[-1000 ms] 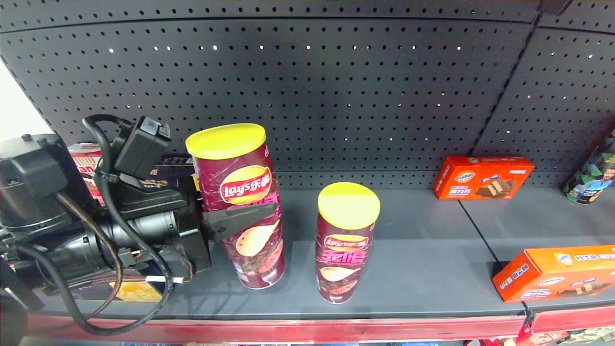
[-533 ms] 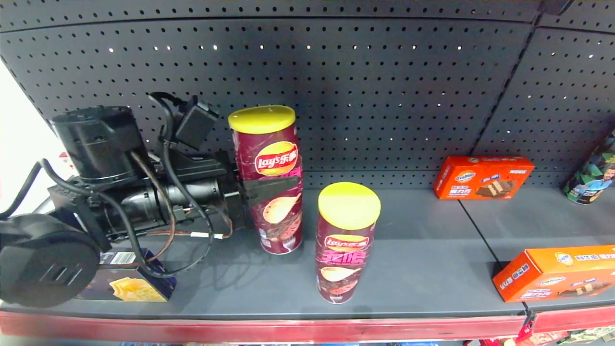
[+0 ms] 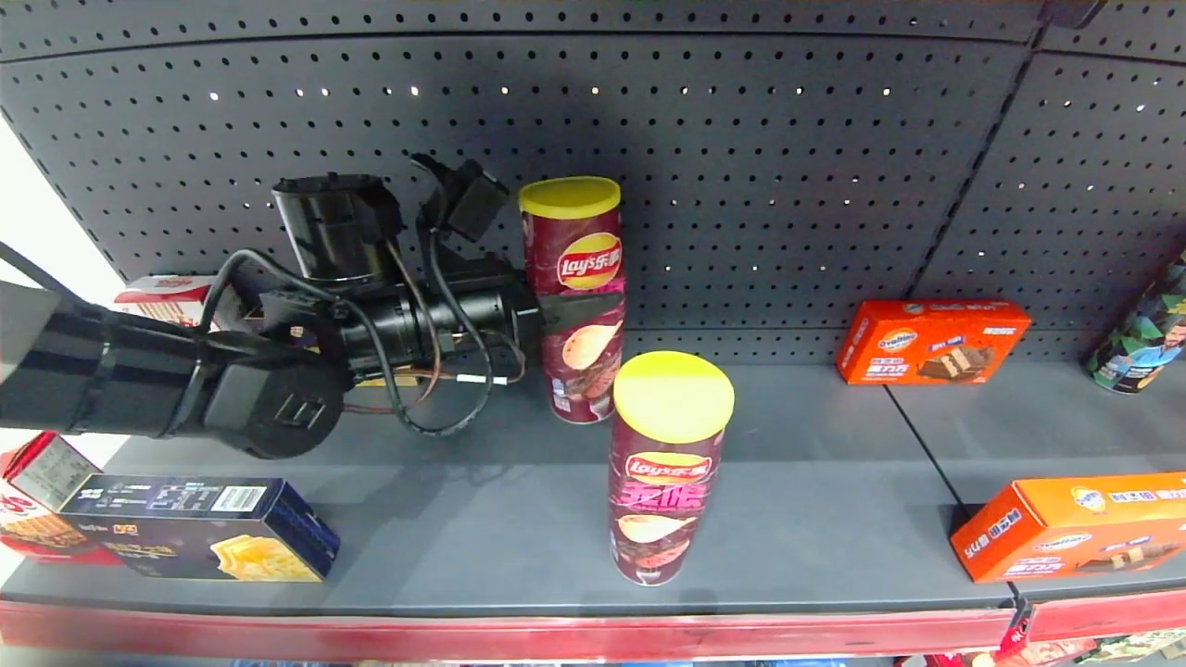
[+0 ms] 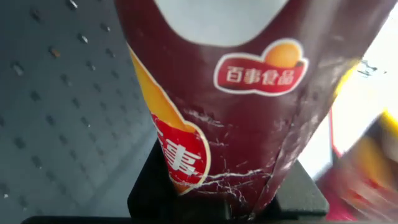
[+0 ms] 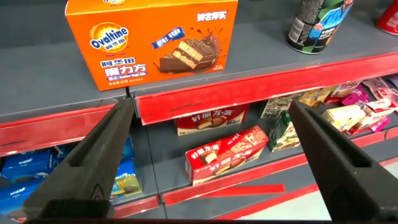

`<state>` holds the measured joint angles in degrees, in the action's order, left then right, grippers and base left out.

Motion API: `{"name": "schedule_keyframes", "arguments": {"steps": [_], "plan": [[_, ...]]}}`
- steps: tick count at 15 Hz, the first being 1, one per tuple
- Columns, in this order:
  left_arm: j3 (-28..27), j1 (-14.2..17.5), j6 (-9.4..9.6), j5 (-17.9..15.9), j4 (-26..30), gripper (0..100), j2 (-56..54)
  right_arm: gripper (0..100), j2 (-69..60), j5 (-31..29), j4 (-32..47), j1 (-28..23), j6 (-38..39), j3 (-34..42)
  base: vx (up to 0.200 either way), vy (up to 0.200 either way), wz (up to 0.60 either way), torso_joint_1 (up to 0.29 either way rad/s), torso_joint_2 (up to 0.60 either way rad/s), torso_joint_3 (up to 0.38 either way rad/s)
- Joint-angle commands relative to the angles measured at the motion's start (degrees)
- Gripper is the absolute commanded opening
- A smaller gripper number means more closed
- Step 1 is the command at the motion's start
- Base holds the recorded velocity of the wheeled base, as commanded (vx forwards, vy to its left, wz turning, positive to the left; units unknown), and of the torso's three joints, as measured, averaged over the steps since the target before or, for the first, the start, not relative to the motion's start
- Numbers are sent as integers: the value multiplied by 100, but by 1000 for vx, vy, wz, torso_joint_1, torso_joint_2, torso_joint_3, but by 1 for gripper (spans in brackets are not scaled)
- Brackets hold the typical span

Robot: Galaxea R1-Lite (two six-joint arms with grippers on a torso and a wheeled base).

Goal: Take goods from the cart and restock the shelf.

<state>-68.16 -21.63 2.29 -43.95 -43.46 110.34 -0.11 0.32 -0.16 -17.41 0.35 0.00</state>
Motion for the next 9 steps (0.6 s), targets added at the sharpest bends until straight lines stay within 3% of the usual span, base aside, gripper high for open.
{"name": "schedule_keyframes", "arguments": {"steps": [1, 5, 9], "plan": [[-514, -17, 8, 0, -31, 0, 621, 100, 11, 3, -2, 1, 0, 0, 0, 0, 0, 0, 0, 0], [-910, -26, 333, 18, -49, 0, 1130, 100, 11, 3, -2, 1, 0, 0, 0, 0, 0, 0, 0, 0], [-1332, -35, 333, 18, -57, 0, 1464, 100, 11, 3, -2, 1, 0, 0, 0, 0, 0, 0, 0, 0]]}}
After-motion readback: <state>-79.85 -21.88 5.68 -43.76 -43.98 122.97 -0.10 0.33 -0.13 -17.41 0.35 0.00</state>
